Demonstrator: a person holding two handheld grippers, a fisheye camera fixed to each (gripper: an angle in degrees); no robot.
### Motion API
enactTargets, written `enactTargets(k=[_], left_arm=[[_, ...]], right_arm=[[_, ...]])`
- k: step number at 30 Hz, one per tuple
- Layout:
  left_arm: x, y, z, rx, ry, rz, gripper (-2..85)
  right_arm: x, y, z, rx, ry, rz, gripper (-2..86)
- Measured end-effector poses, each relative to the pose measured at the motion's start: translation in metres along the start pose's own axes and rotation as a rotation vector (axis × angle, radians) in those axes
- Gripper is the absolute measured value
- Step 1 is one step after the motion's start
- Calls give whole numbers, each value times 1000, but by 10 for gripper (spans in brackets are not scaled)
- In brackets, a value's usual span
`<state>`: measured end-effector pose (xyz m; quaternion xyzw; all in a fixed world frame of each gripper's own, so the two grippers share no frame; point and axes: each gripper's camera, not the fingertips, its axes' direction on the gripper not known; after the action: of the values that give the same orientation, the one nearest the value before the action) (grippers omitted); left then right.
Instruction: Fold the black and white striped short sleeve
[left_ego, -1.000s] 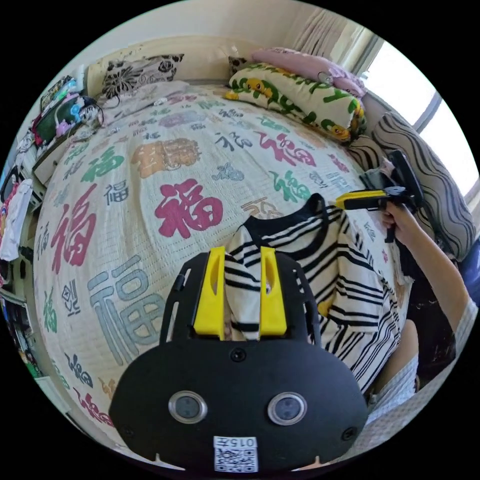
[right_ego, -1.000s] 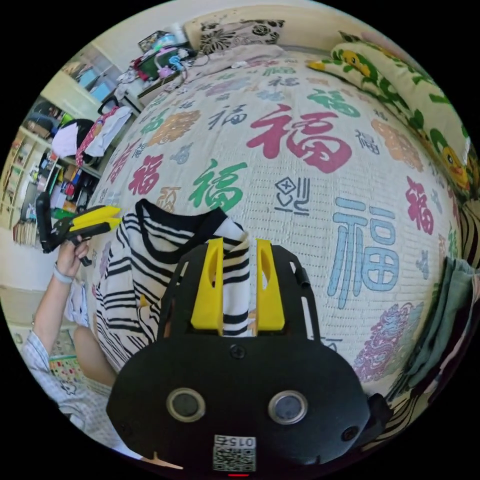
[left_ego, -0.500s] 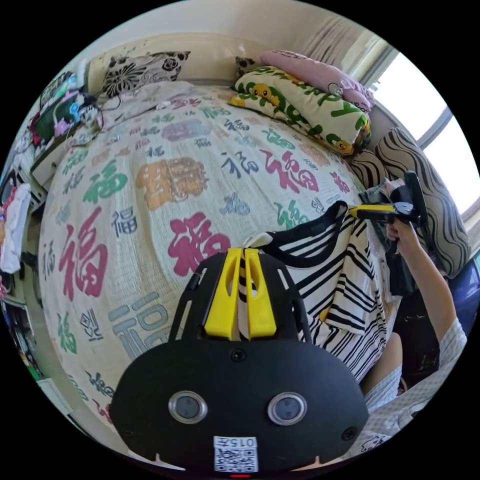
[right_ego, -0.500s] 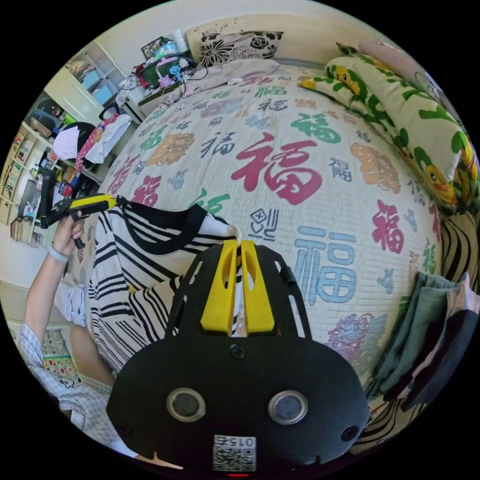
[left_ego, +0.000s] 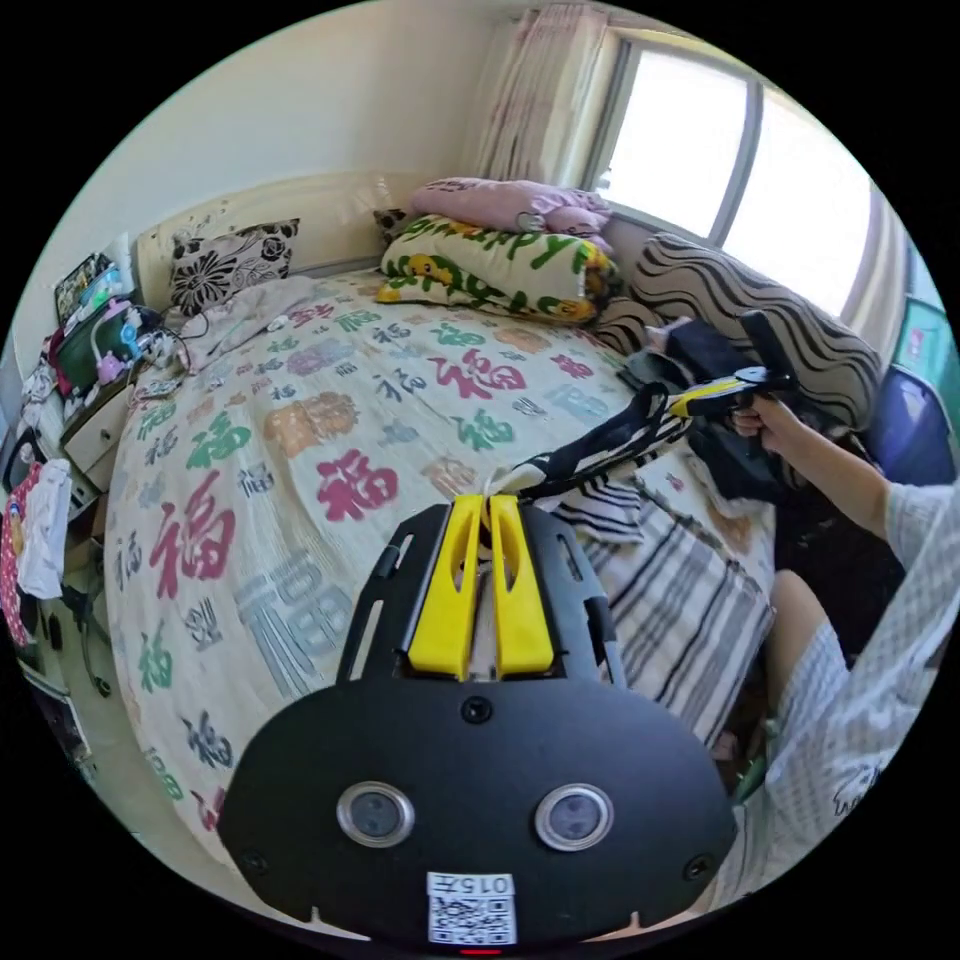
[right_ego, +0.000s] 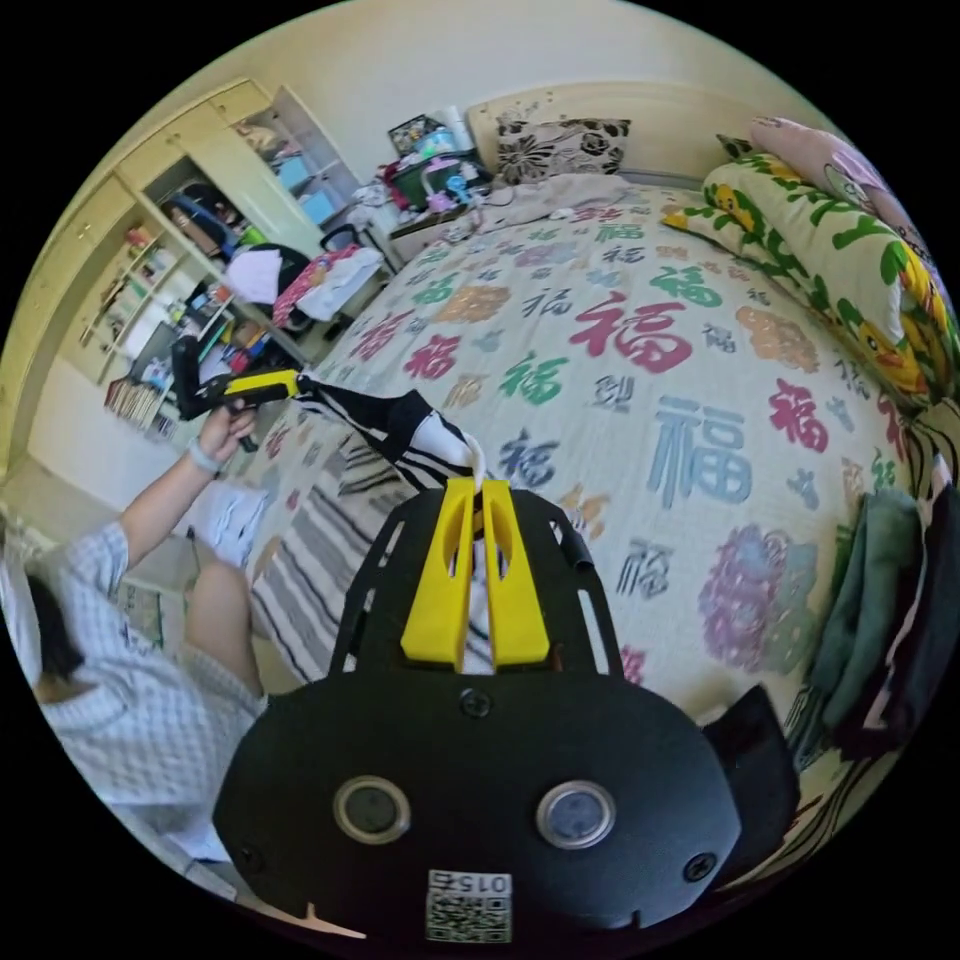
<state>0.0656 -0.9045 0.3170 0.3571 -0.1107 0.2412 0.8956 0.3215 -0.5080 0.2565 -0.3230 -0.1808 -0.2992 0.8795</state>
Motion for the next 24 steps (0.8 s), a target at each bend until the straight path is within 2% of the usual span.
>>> enactTargets(k=[5, 10, 17, 21, 24], left_arm=[[112, 134, -61, 9, 55, 62, 5], [212, 250, -79, -134, 33, 17, 7], [248, 291, -68, -260, 7, -181, 12], [251, 282, -56, -442, -5, -304, 14], [258, 264, -88, -391, 12, -355, 13]], right_arm=[[-80, 139, -13, -79, -48, -73, -8], [-142, 252, 11, -229, -14, -83, -6], [-185, 306, 33, -311, 181, -154, 14], [-189, 324, 39, -468, 279, -146, 47], [-191, 338, 16, -429, 330, -129, 41]])
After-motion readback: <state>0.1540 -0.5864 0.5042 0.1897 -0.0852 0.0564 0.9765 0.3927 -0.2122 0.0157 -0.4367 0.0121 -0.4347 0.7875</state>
